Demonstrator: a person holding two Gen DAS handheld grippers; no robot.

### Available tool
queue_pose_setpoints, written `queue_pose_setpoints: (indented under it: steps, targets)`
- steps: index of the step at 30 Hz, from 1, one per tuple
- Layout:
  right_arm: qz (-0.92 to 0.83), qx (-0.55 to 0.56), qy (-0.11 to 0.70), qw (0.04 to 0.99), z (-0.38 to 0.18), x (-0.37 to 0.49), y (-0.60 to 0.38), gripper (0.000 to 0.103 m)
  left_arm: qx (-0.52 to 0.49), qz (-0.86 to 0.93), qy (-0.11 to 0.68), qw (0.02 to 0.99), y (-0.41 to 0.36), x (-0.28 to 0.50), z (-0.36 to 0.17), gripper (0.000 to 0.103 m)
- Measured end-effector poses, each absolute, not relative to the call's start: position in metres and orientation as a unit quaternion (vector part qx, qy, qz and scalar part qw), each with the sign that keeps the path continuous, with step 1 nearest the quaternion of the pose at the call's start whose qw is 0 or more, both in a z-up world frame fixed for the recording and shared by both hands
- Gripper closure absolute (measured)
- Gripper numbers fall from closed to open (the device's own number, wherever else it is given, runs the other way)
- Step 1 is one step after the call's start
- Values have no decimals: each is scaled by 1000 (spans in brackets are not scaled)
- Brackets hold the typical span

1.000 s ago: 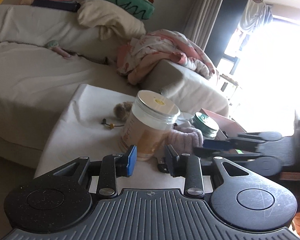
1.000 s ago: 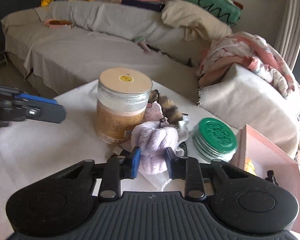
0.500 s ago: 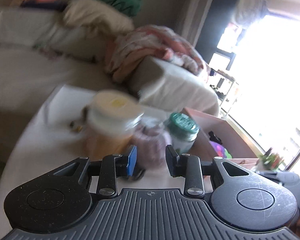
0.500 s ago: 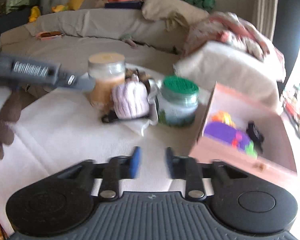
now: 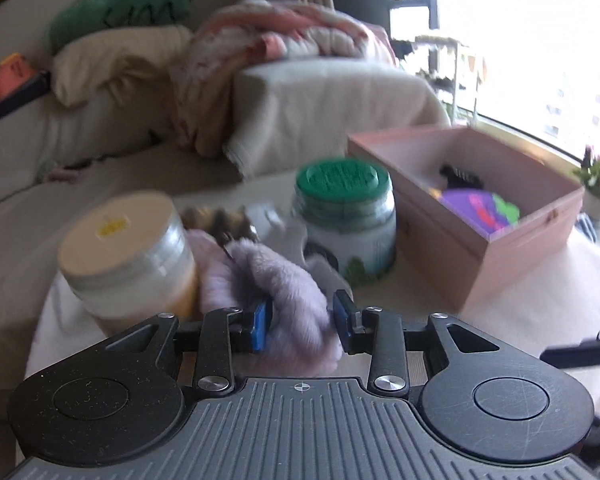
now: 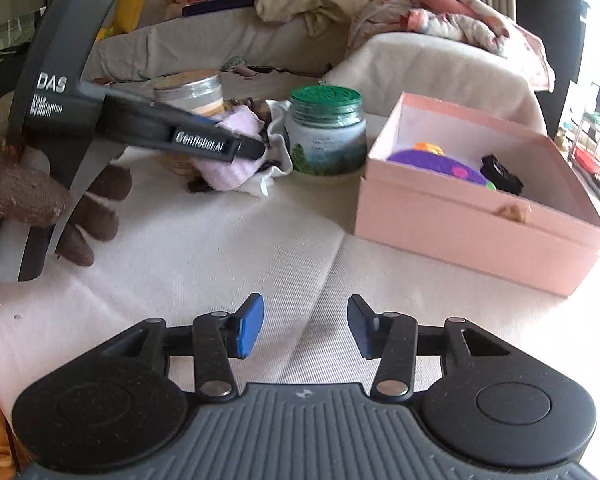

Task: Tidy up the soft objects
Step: 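Grasp the lavender knit hat with the left tool, then grasp the black cable with the right tool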

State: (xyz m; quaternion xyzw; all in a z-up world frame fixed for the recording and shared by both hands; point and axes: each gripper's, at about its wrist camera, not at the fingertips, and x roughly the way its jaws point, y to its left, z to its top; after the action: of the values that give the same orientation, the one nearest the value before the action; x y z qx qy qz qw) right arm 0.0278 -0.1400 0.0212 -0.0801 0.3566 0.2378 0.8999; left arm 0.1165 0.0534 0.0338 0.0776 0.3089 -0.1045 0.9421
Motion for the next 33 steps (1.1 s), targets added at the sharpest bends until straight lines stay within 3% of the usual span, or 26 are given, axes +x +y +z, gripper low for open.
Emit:
queue_pose_setpoints:
  steps: [3,4,8,20,33]
  targets:
    - [236,-76,362,899,18,28,-141,57,105,-109,315,937,52,113,25,68]
    - [236,-77,362,899,18,28,-140,57,106,-113,310,938,54,108,26,76]
    - [235,-85,355,901,21,26,-137,56,53,-153,299,940,76,82,35,80]
    - [270,-100,329,899,51,58,-90,56,-61,-113,287,949,165,20,55,81]
    - [224,9,430,875,29,154,-12,59,-96,-138,278,946,188,20,41,81]
